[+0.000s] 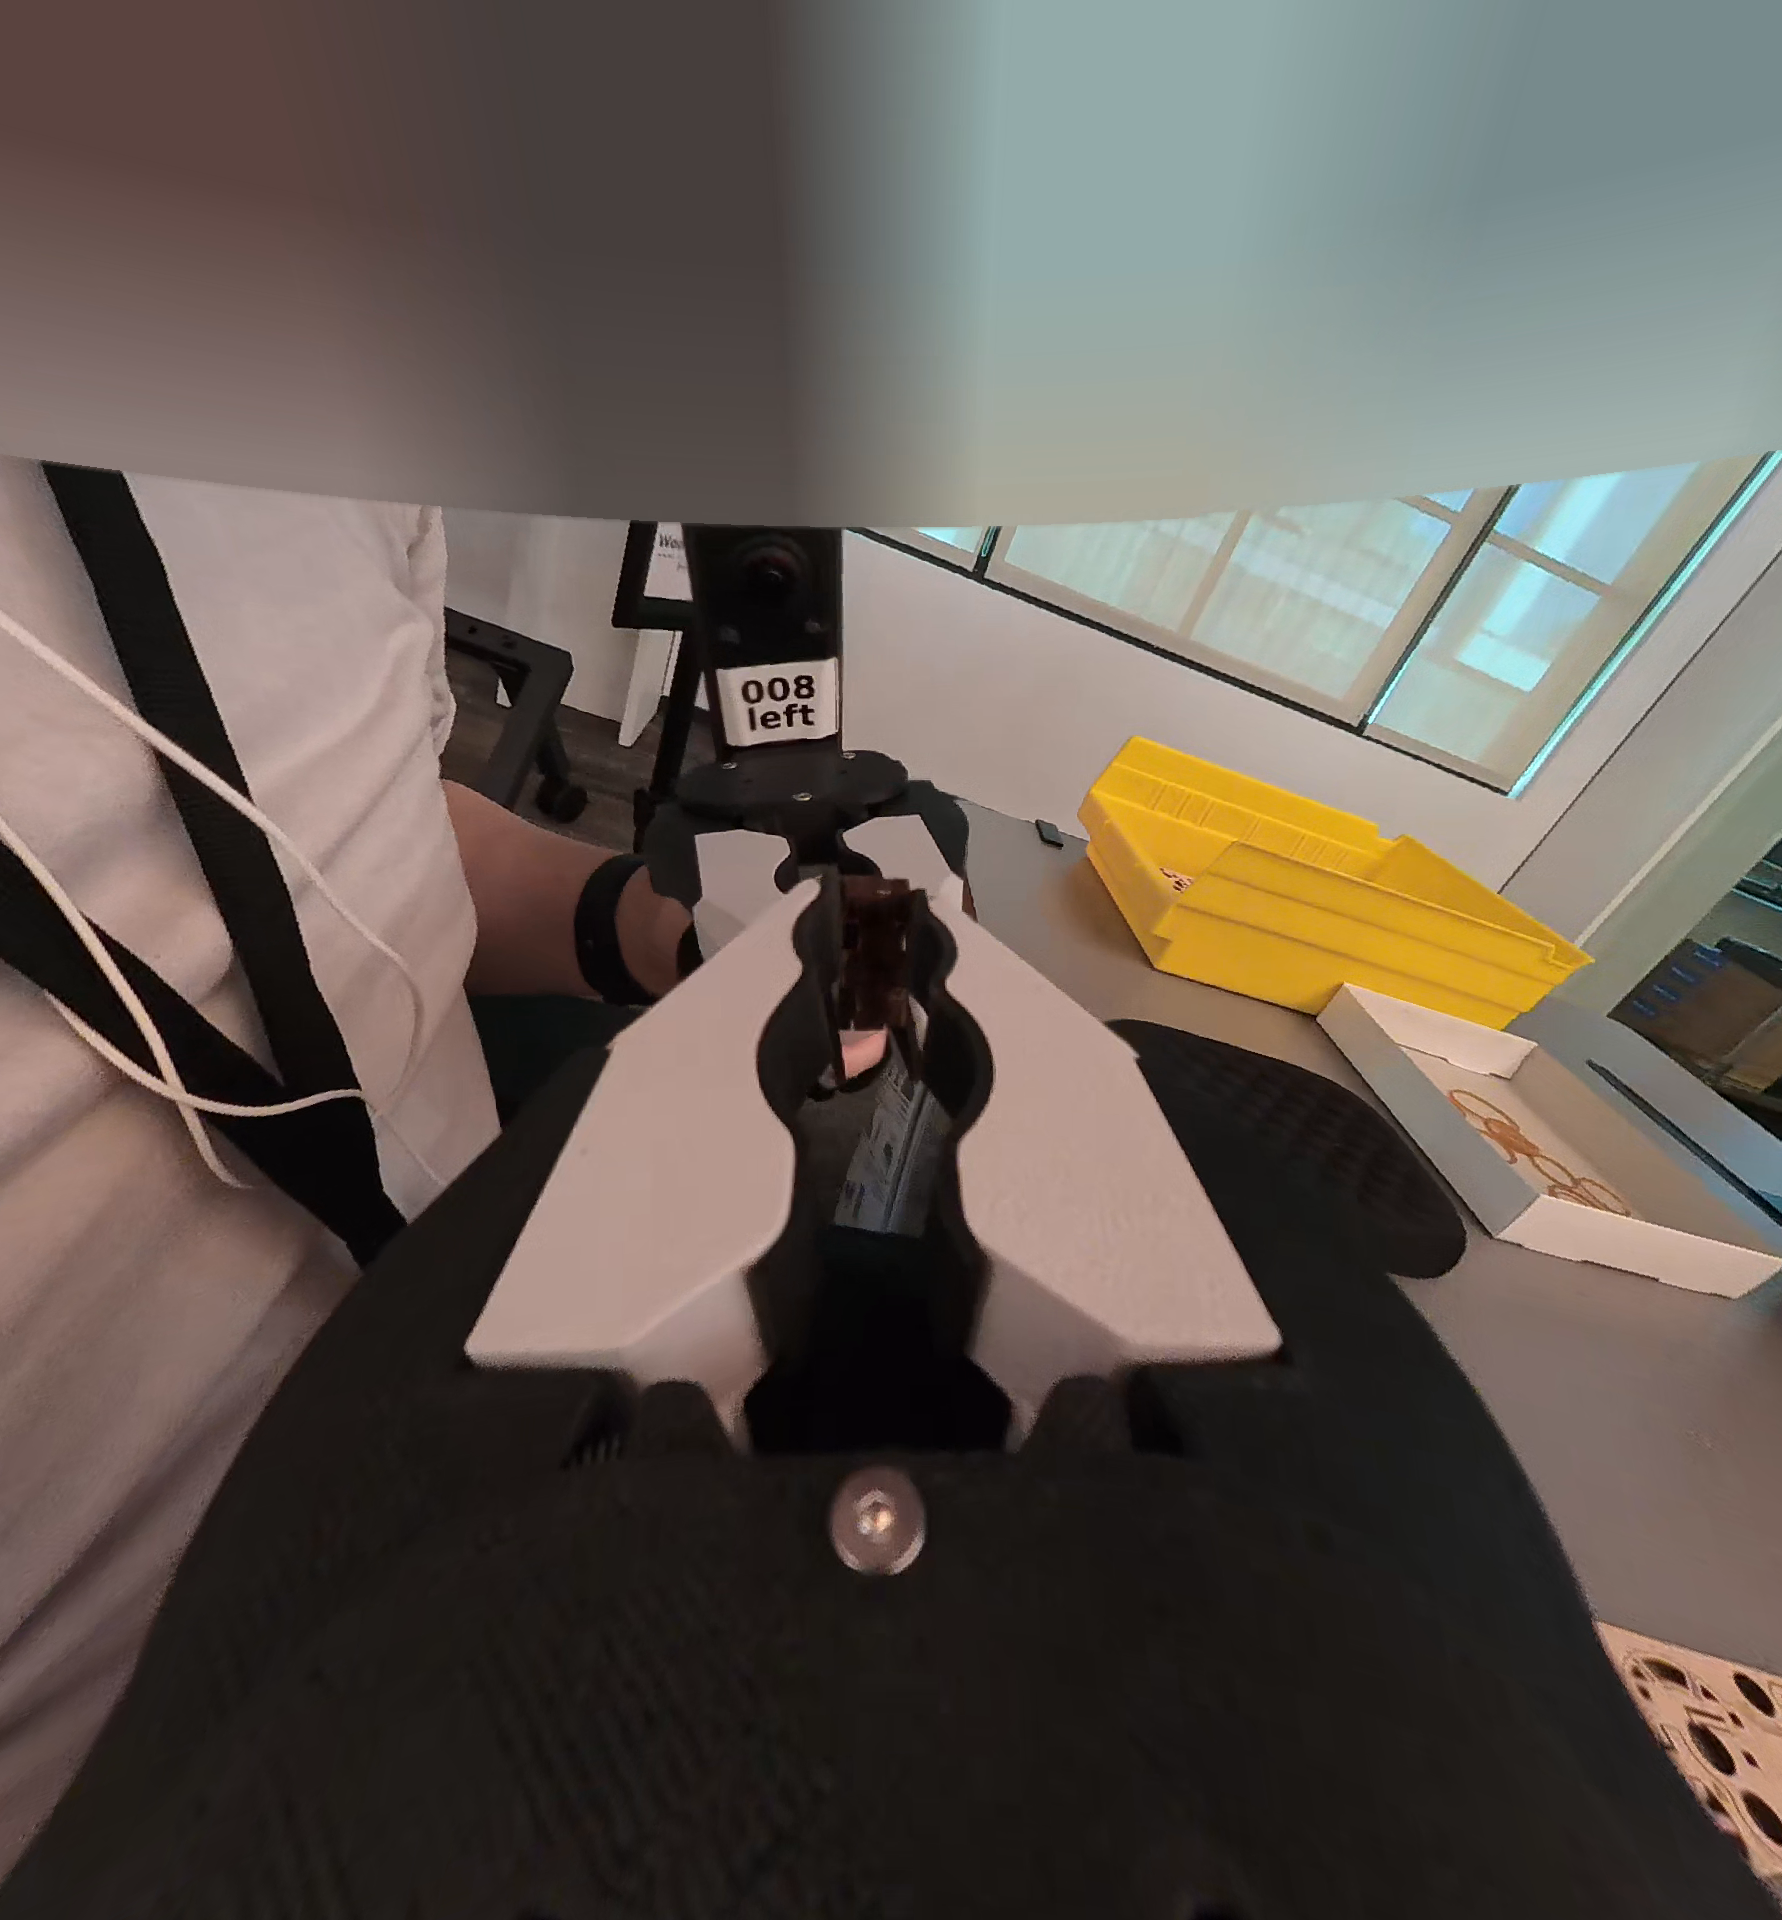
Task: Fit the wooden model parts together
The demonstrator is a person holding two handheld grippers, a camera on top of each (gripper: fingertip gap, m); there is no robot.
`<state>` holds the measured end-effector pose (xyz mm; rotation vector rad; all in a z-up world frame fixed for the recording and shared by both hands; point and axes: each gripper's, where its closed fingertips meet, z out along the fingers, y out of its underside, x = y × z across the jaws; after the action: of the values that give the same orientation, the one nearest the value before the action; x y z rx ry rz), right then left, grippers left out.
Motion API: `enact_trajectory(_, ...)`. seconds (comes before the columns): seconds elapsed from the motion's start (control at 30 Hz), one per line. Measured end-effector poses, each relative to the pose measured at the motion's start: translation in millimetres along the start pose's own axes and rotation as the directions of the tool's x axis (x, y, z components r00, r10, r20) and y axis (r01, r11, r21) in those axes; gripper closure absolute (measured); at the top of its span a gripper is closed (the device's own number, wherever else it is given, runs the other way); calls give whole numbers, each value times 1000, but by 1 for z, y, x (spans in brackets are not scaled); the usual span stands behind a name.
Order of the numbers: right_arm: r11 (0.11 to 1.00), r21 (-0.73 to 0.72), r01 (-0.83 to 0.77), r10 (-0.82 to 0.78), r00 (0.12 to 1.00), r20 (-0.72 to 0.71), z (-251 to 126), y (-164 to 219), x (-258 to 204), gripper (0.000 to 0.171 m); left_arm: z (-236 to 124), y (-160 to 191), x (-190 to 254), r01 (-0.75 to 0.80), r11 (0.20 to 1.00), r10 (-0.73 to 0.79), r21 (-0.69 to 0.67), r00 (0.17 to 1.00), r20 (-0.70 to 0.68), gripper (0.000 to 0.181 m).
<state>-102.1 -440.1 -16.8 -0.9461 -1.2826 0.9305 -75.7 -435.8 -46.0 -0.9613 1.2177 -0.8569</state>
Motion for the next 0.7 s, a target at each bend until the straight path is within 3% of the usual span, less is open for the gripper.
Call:
enact_trajectory(0.2,1000,9,7,-7,1000,-13,2,2,1,160,-1,2,-1,60,998,-60,16,998,2,170)
enact_trajectory(0.3,996,59,-64,63,998,24,4,-3,0,159,-2,-4,0,97,993,-96,65,995,-14,170)
enact_trajectory(0.37,993,70,-95,97,995,-22,4,-4,10,134,-5,-11,-3,122,983,-123,137,992,-6,170)
enact_trajectory(0.53,975,117,-189,185,982,43,4,-11,6,144,-16,-30,-6,177,930,-172,322,984,-42,170)
enact_trajectory(0.7,981,108,-159,153,986,58,13,-13,-2,148,-15,-30,-5,162,923,-155,348,987,-46,170)
